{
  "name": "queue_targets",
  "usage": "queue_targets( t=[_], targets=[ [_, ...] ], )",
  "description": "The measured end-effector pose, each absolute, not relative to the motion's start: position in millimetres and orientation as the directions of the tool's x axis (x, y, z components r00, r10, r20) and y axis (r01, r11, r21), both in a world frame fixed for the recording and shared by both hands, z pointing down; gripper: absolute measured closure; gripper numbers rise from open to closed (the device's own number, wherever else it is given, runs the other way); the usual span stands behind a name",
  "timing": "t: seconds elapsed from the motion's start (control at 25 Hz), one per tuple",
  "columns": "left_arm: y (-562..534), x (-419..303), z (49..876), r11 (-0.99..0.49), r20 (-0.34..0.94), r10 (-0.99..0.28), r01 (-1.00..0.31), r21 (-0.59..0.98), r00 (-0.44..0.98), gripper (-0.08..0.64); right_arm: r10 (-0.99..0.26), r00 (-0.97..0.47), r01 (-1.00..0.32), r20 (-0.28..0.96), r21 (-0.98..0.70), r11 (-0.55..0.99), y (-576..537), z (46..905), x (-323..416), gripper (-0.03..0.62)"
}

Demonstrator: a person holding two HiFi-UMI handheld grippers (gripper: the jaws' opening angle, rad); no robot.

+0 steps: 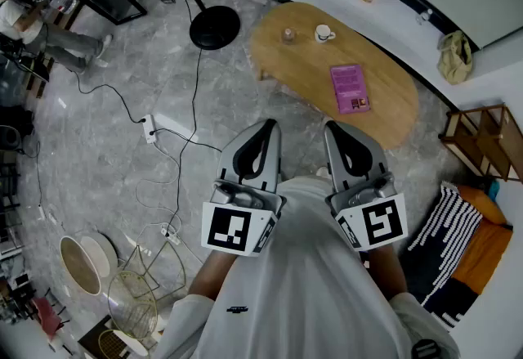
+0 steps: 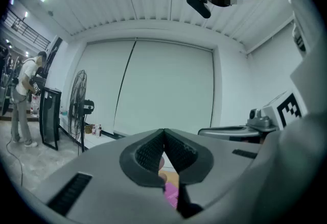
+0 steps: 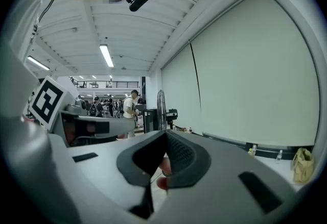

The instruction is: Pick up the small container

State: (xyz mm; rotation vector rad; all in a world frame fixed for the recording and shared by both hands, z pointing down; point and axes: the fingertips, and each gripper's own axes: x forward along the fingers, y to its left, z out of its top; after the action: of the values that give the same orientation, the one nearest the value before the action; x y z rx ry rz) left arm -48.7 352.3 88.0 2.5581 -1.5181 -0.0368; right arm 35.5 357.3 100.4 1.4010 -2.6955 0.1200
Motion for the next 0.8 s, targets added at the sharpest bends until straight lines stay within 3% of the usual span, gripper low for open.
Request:
queue_targets(
  t=[0.36,0.8],
  targets=[
    [346.6,-97.7,108.7,-0.536,0.065,-0.820,-0.802,0.264,0.569,0.543,-0.833,-0.536,-0.842,0.137,-0.156,0.516,347.8,112.4,-10.1,0.586],
    [306.0,-101.2,124.3,-0.543,0.126,-0.772,-0.748,0.381,0.624,0.543,-0.810,-0.541,-0.839,0.226,-0.080,0.538,318.9,140.8,-24.7,0.561]
  ],
)
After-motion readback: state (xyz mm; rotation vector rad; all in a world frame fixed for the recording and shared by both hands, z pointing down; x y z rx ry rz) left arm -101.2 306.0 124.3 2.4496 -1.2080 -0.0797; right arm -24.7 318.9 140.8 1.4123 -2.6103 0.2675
